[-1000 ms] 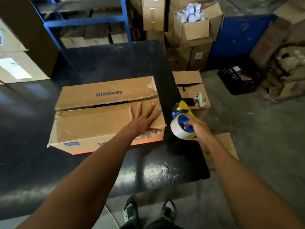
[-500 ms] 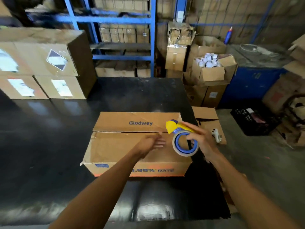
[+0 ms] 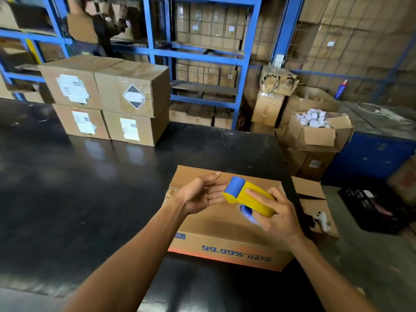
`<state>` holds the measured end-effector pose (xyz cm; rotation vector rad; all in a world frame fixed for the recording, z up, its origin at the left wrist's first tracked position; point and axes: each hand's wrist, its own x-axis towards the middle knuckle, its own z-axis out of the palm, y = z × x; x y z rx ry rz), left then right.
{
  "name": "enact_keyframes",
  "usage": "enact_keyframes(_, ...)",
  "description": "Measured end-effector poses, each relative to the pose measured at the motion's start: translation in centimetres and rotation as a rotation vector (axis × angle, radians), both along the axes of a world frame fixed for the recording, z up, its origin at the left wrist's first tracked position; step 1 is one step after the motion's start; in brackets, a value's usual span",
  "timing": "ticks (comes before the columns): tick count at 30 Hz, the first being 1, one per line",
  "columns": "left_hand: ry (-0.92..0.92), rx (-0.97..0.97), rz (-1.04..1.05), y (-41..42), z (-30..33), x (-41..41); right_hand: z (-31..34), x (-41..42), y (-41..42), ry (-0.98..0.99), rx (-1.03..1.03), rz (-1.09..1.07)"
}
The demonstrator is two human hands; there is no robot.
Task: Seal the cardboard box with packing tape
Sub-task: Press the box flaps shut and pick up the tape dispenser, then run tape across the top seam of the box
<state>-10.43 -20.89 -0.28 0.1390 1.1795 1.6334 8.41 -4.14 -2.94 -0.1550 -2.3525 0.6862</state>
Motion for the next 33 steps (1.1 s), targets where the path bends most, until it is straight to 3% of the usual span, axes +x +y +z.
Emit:
enact_keyframes(4, -0.022, -0.001, 0.057, -1.3, 0.0, -1.5, 0.4, -1.7, -2.0, 0.079, -0.110, 0.028)
enact_keyframes(8, 0.145, -0.127, 0.088, -1.7, 0.3, -3.1, 0.7, -4.2, -2.4, 0.026, -0.165, 0.071)
enact_keyframes(12, 0.388, -0.299, 0.235, -1.7, -0.1, -6.0, 1.0, -7.8, -1.9, -0.148, -0.170, 0.139)
enact_keyframes(18, 0.508, -0.515, 0.503, -6.1, 0.4, -11.3, 1.0, -9.9, 2.6, -0.282, -0.203, 0.149)
enact_keyframes(26, 0.542, -0.604, 0.631, -5.6, -6.2, -12.4, 0.4, -14.5, 3.6, -0.459, 0.215, 0.159)
enact_keyframes(30, 0.533, -0.710, 0.676, -5.0, -9.3, -12.5, -0.8, -15.5, 2.9, -0.497, 0.308, 0.232)
enact_keyframes(33, 0.552, -0.734, 0.691, -4.8, -10.7, -12.7, -1.8, -16.6, 3.4, -0.630, 0.298, 0.209)
